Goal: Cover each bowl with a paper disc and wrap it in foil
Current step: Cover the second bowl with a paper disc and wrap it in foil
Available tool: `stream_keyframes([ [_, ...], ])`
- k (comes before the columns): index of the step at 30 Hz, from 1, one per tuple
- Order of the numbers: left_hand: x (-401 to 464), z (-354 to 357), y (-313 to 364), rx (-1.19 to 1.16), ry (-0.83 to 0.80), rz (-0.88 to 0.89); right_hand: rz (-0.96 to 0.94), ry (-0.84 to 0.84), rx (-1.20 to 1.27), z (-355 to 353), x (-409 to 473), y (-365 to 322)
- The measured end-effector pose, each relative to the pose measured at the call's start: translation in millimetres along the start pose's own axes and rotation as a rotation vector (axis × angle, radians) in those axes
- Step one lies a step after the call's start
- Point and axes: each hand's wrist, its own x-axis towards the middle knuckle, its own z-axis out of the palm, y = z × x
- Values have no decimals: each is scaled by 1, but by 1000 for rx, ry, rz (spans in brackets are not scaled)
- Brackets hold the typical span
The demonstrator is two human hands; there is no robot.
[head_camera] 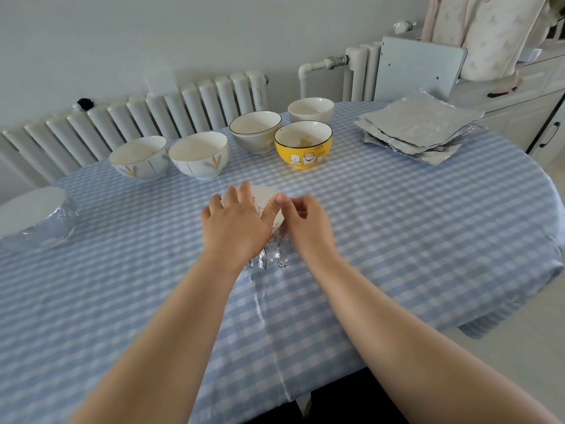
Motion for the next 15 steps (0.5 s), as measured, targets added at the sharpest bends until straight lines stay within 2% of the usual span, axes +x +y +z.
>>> stream_keyframes([
  [15,-3,-1,2,-12,24,-9,80,65,252,4,0,18],
])
